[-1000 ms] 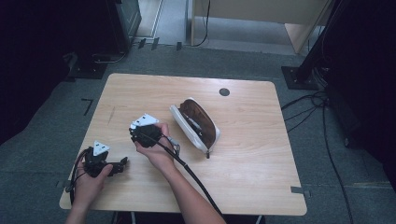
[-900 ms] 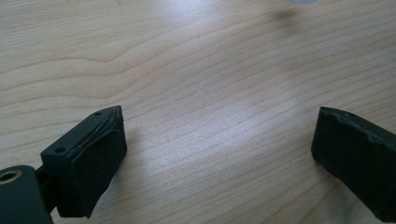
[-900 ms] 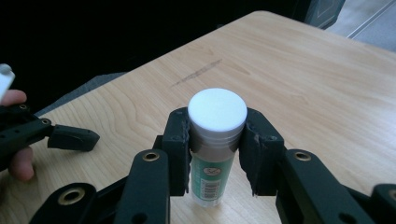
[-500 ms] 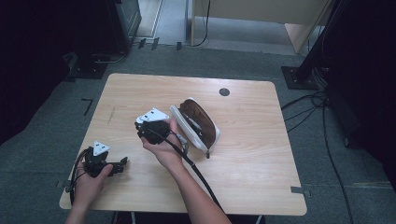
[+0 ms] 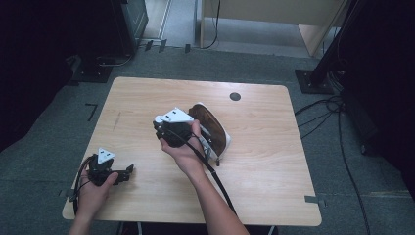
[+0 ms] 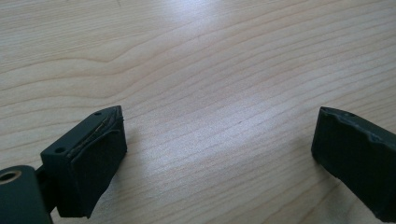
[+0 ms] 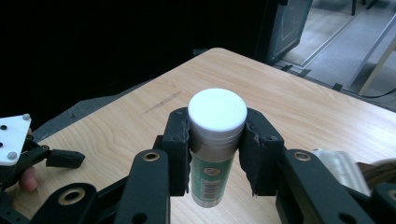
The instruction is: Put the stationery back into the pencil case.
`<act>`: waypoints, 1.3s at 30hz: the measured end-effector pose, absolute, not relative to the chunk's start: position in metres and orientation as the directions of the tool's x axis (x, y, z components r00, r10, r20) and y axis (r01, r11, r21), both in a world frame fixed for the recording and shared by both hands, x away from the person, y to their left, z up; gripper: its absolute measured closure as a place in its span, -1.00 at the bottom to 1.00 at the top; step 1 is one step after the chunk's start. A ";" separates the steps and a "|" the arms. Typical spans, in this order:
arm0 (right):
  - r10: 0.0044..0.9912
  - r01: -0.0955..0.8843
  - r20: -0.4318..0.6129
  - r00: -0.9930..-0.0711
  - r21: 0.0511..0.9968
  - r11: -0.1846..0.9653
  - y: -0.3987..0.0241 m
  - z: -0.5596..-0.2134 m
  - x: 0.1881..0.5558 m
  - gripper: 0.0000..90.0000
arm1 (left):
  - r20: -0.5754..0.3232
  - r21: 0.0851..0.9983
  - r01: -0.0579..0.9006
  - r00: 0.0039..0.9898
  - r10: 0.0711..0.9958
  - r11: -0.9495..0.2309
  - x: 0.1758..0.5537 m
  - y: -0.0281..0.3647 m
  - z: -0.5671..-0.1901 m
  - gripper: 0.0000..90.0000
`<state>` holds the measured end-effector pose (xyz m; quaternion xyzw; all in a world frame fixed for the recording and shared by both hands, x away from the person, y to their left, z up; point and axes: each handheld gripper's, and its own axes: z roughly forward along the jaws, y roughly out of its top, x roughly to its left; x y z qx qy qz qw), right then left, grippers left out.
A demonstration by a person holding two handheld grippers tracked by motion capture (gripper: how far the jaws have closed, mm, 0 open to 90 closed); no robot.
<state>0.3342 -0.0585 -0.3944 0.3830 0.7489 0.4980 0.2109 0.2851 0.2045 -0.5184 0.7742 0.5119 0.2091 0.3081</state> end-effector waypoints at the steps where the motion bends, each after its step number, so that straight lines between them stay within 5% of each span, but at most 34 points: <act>1: 0.787 0.361 0.064 -0.613 0.909 0.208 -0.061 -0.393 0.334 0.45 | 0.008 0.691 0.664 0.388 0.921 -0.286 0.285 0.204 -0.518 -0.93; 39: 0.883 0.337 0.060 -0.466 0.934 0.114 -0.152 -0.362 0.335 0.45 | 0.010 0.691 0.663 0.389 0.921 -0.288 0.285 0.204 -0.518 -0.93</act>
